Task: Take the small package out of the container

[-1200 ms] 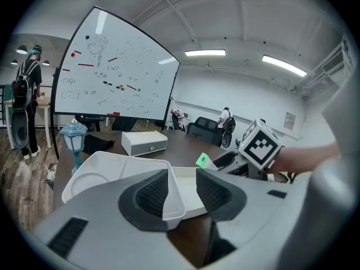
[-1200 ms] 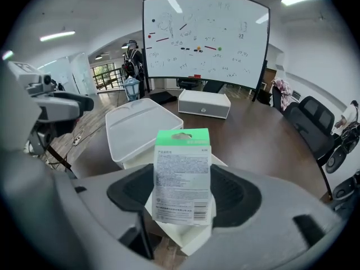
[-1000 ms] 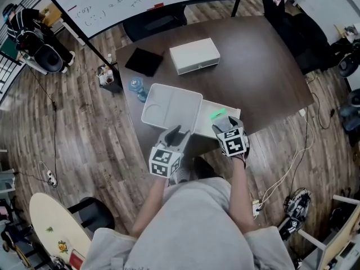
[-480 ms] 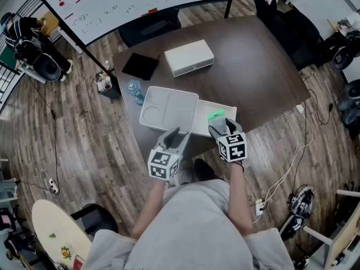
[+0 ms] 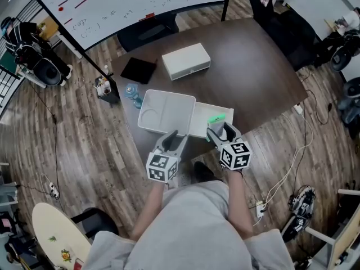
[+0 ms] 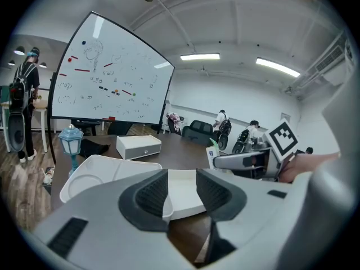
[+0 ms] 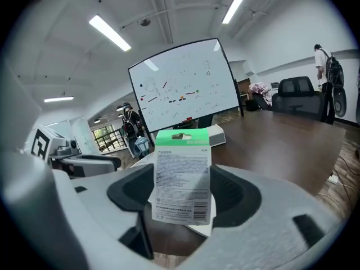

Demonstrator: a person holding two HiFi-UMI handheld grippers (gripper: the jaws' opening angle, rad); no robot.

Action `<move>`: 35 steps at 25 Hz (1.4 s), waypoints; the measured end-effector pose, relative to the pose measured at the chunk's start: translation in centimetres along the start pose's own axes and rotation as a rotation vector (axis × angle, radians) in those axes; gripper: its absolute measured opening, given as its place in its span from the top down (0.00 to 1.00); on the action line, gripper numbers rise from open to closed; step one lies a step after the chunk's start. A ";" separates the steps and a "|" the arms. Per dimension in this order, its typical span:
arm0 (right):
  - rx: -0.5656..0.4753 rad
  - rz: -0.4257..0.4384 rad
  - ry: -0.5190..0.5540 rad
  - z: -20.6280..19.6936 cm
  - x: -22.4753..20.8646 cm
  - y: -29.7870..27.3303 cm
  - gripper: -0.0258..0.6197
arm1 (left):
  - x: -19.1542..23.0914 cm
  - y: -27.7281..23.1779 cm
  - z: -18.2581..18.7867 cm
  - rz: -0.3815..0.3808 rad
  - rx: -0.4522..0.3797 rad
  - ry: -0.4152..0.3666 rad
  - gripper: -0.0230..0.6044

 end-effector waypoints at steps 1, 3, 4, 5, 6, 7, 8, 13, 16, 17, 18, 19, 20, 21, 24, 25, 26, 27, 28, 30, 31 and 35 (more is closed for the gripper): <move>-0.019 0.009 -0.014 0.0 0.0 0.2 0.47 | -0.1 -0.1 0.0 -0.003 -0.001 -0.002 0.73; -0.048 0.025 -0.045 -0.2 0.1 0.4 0.47 | -0.3 -0.5 0.2 -0.009 -0.004 -0.008 0.73; -0.058 0.030 -0.056 -0.2 0.1 0.5 0.47 | -0.4 -0.6 0.3 -0.011 -0.005 -0.012 0.73; -0.065 0.034 -0.061 -0.3 0.2 0.6 0.47 | -0.4 -0.8 0.4 -0.013 -0.007 -0.015 0.73; -0.071 0.036 -0.062 -0.3 0.2 0.7 0.47 | -0.5 -0.9 0.6 -0.013 -0.008 -0.016 0.73; -0.077 0.038 -0.063 -0.4 0.2 0.8 0.47 | -0.6 -1.1 0.7 -0.013 -0.009 -0.017 0.73; -0.084 0.040 -0.065 -0.4 0.2 1.1 0.47 | -0.8 -1.3 0.7 -0.015 -0.009 -0.018 0.73; -0.104 0.048 -0.080 -0.7 0.1 1.6 0.47 | -1.7 -2.3 1.0 -0.037 0.004 -0.030 0.73; -0.101 0.051 -0.082 -0.5 -0.1 1.1 0.47 | -1.4 -2.7 1.4 -0.034 0.004 -0.036 0.73; -0.102 0.050 -0.087 -0.4 -0.3 1.1 0.47 | -1.3 -2.7 1.5 -0.031 0.003 -0.036 0.73; -0.104 0.049 -0.092 -0.3 -0.4 1.0 0.47 | -1.2 -2.8 1.6 -0.028 0.003 -0.035 0.74; -0.105 0.047 -0.095 -0.3 -0.6 1.0 0.47 | -1.1 -2.8 1.6 -0.023 0.003 -0.034 0.75; -0.105 0.045 -0.096 -0.3 -0.6 0.9 0.47 | -1.0 -2.8 1.6 -0.018 0.002 -0.031 0.77; -0.104 0.044 -0.094 -0.4 -0.6 0.8 0.47 | -0.9 -2.9 1.6 -0.013 0.002 -0.029 0.80; -0.102 0.048 -0.090 -0.6 -0.5 0.3 0.47 | -0.5 -3.0 1.4 0.001 0.004 -0.025 0.88; -0.101 0.050 -0.087 -0.6 -0.4 0.1 0.47 | -0.3 -3.1 1.4 0.003 0.006 -0.023 0.90; -0.100 0.053 -0.084 -0.6 -0.3 -0.1 0.47 | -0.1 -3.1 1.4 0.005 0.008 -0.022 0.91; -0.101 0.056 -0.082 -0.5 -0.2 -0.2 0.47 | 0.0 -3.2 1.4 0.004 0.011 -0.021 0.92; -0.103 0.059 -0.084 -0.5 -0.1 -0.4 0.47 | 0.0 -3.3 1.4 0.002 0.016 -0.021 0.93; -0.111 0.066 -0.093 -0.4 -0.2 -0.4 0.47 | -0.1 -3.6 1.3 -0.003 0.029 -0.023 0.95; -0.115 0.068 -0.094 -0.5 -0.2 -0.5 0.47 | -0.2 -3.8 1.4 -0.005 0.033 -0.025 0.95; -0.113 0.063 -0.082 -0.6 -0.3 -0.7 0.48 | -0.2 -4.0 1.5 -0.018 0.030 -0.031 0.96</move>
Point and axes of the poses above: the fingertips, and each gripper's own axes: y backward along the fingers, x to its left, z out of its top, the point moved 8 cm from there along y, backward along the fingers, and after that the axes turned 7 degrees about -y, right-handed, at the moved point
